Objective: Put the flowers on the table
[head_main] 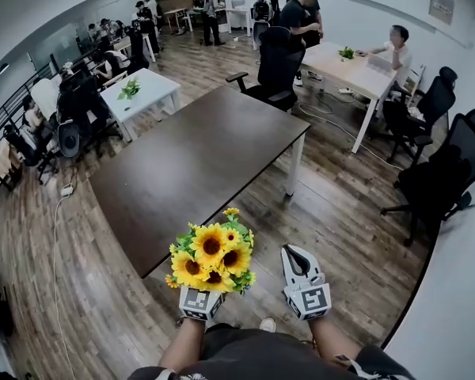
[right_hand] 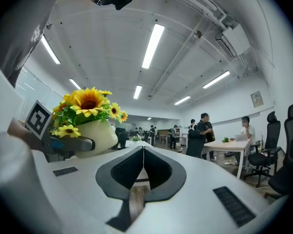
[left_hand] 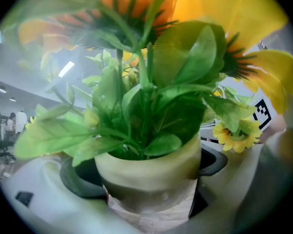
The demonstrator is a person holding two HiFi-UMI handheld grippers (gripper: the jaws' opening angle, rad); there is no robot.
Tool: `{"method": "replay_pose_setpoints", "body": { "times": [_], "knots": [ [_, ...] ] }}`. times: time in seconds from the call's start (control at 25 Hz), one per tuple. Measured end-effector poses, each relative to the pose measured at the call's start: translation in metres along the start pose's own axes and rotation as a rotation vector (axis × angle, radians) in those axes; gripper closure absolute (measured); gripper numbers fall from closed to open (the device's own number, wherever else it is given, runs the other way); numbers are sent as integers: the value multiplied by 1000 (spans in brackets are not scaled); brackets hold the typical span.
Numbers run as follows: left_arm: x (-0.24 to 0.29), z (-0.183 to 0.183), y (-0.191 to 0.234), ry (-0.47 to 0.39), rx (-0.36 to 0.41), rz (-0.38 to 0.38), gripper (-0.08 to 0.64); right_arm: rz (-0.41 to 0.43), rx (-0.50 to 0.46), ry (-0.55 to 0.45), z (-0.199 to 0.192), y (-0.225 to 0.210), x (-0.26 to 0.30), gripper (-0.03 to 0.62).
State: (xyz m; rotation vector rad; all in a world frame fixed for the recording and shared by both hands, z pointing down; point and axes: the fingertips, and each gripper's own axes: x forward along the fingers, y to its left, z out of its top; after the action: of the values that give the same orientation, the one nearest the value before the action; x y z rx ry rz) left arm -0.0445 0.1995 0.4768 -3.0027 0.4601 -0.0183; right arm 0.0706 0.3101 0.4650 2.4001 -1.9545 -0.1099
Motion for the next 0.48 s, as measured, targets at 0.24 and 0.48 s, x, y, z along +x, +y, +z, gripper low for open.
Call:
{"method": "replay_pose_setpoints", "body": {
  "times": [0.24,0.48],
  "knots": [
    [17,-8,3,26,-12,8,5,35,42,21,-14,-8,13,569],
    [39,-12,25,28,-19,10,5,45,51,27,-19,-12,49,569]
  ]
}}
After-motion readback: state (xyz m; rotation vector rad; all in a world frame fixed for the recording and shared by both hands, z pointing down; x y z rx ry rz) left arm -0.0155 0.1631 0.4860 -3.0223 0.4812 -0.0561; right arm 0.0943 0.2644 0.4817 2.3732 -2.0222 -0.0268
